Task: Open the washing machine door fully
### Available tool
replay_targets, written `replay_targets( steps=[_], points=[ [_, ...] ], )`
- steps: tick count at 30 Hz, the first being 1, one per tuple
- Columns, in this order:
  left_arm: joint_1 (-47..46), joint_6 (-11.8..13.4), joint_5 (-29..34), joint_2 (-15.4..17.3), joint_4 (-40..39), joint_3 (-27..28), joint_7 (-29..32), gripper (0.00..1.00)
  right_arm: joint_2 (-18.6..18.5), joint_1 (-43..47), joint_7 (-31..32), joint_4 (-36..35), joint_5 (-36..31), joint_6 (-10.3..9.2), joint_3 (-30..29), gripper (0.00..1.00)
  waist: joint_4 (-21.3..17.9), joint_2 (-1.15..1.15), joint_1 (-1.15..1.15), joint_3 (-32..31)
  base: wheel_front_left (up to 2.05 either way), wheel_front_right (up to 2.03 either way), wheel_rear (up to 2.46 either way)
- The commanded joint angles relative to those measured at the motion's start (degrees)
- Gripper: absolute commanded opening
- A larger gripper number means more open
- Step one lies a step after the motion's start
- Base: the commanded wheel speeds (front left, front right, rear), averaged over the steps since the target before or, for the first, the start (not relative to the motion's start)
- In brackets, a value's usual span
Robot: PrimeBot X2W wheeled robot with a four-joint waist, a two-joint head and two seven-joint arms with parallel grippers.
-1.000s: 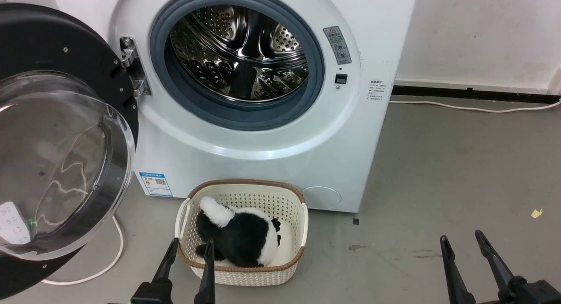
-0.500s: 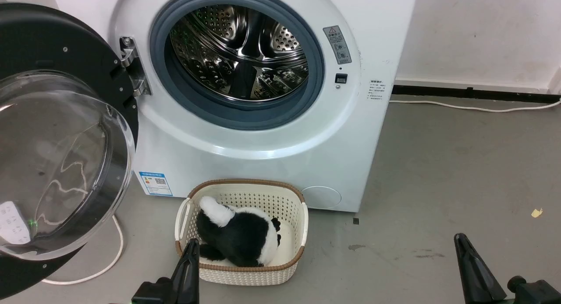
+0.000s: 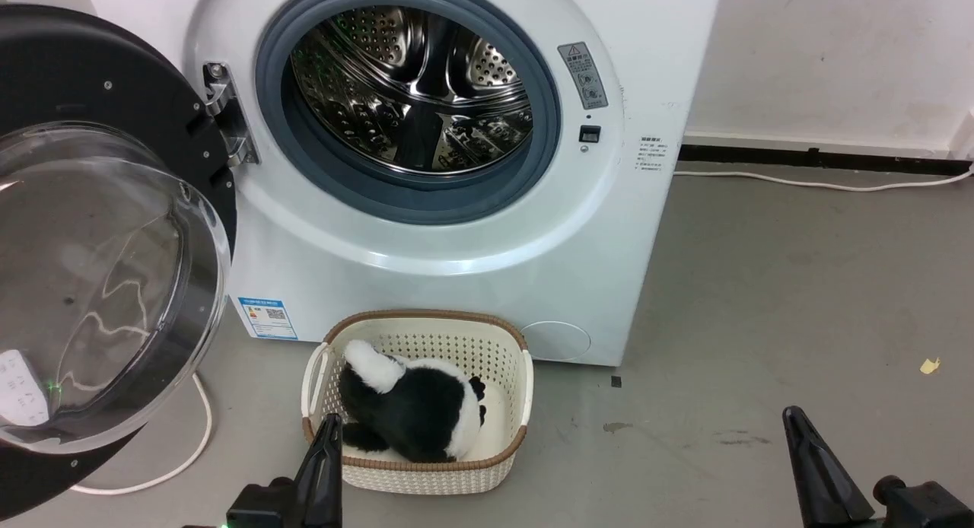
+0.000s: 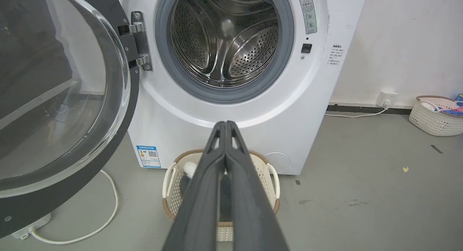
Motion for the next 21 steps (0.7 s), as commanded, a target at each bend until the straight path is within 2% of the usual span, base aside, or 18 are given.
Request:
replay_targets(
  steps=[1, 21],
  points=[
    [-0.66, -0.21, 0.31, 0.04, -0.26, 0.26, 0.39, 0.0, 0.04, -0.98, 0.4, 0.06, -0.14, -0.01, 0.16, 0.0, -0.04, 0.0, 0.0, 0.03, 0.0, 0.0, 0.0],
    [-1.82, -0.66, 1.48, -0.07, -1.18, 1.67, 3.19, 0.0, 0.09, -2.72, 3.22, 0.15, -1.22, -0.02, 0.8, 0.0, -0.66, 0.0, 0.0, 0.45, 0.0, 0.0, 0.0]
  ],
)
